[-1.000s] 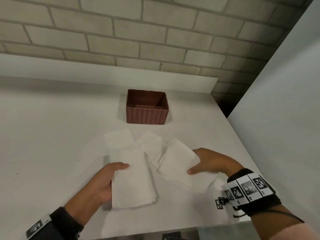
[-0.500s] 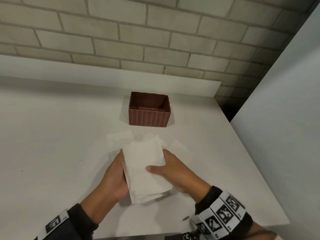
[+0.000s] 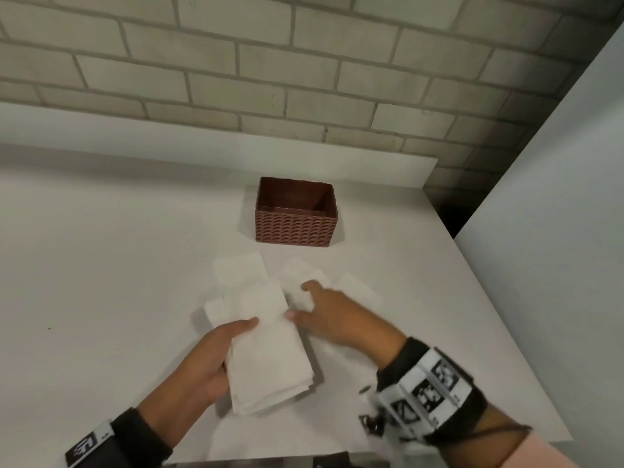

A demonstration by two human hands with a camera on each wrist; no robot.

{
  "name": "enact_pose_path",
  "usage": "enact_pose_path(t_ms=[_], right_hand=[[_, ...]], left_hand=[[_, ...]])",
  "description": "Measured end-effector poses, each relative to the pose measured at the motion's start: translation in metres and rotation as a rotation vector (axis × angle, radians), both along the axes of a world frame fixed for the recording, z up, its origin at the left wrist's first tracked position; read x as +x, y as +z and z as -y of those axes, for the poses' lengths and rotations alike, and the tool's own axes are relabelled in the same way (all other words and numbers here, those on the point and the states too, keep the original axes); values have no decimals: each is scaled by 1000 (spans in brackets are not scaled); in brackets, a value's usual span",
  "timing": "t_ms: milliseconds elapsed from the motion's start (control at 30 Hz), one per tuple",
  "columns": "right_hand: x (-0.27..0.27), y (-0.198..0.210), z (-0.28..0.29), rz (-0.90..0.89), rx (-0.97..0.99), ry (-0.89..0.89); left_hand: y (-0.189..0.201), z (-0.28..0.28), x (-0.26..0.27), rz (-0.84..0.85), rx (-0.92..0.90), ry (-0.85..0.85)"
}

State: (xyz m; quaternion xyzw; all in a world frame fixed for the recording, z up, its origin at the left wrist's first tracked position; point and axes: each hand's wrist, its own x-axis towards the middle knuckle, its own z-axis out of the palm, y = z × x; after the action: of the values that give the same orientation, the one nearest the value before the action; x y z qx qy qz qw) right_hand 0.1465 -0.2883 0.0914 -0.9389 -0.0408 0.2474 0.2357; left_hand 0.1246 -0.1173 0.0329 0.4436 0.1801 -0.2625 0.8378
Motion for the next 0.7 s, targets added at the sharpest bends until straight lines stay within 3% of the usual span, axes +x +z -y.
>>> enact_pose_path(t_ms=[100, 267, 400, 567, 700], right_hand=[[32, 4, 33, 145, -363, 191], [51, -17, 47, 110, -486, 489], [60, -23, 47, 90, -471, 498], [66, -19, 48, 61, -613, 579], [68, 5, 60, -7, -427, 396]], left_hand=[[1, -10, -1, -37, 40, 66], [0, -21, -3, -55, 87, 95], [-1, -28, -7, -77, 74, 122], [0, -31, -11, -99, 87, 134], [1, -34, -12, -114, 80, 130]])
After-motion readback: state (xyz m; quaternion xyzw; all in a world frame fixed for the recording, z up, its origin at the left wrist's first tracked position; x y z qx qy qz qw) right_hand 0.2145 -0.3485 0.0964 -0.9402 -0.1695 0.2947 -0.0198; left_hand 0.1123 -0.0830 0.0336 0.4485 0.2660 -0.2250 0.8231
